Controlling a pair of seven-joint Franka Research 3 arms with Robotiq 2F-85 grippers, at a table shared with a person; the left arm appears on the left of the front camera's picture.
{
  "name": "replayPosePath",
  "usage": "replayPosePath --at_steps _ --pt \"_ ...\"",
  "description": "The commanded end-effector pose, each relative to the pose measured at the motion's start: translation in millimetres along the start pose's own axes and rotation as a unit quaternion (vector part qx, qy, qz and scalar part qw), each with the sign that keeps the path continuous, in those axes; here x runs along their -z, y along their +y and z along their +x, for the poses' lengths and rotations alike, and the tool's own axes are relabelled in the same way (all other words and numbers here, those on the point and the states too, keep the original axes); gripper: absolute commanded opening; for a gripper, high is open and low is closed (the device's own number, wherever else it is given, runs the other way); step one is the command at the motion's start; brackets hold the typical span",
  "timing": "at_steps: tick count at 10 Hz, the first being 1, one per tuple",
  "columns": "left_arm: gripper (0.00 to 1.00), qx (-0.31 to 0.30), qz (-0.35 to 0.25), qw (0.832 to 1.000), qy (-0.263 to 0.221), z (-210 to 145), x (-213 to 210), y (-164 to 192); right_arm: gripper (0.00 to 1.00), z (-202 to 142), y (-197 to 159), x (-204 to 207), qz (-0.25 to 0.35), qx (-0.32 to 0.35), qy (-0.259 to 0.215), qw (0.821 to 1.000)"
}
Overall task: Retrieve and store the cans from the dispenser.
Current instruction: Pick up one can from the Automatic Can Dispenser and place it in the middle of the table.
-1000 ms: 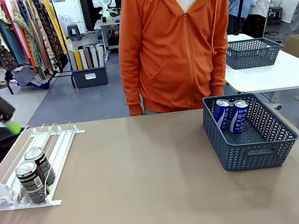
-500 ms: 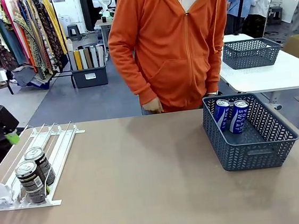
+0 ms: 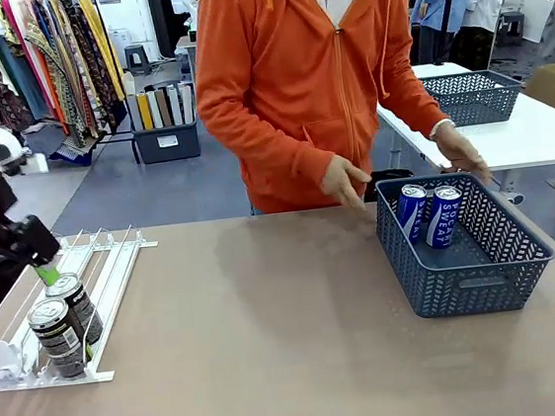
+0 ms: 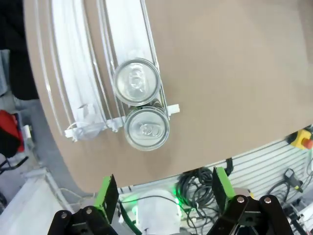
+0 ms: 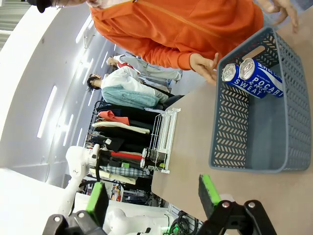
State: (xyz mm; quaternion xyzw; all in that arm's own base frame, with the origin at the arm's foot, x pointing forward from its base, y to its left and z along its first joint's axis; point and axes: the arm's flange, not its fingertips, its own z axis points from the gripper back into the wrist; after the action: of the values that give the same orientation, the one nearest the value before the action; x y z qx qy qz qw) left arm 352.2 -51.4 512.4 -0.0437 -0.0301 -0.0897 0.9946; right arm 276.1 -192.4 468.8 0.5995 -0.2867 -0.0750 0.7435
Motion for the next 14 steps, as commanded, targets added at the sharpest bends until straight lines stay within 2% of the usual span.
replayPosePath --at_steps 1,4,8,10,14 --pt "1.0 0.0 0.02 0.998 0.051 20 25 -1 1.0 3 4 2 0.012 0.001 -0.01 1.0" --pt "1.0 -0.014 0.012 0.995 0.1 39 67 4 1.0 3 4 2 0.012 0.001 -0.01 1.0" --pt "1.0 -0.047 0.004 0.991 0.122 42 97 19 1.0 3 4 2 0.012 0.001 -0.01 1.0" --pt "1.0 -0.047 -0.008 0.991 0.126 41 102 19 1.0 3 4 2 0.012 0.001 -0.01 1.0" --pt "1.0 -0.051 -0.011 0.994 0.101 42 102 20 1.0 3 4 2 0.012 0.001 -0.01 1.0"
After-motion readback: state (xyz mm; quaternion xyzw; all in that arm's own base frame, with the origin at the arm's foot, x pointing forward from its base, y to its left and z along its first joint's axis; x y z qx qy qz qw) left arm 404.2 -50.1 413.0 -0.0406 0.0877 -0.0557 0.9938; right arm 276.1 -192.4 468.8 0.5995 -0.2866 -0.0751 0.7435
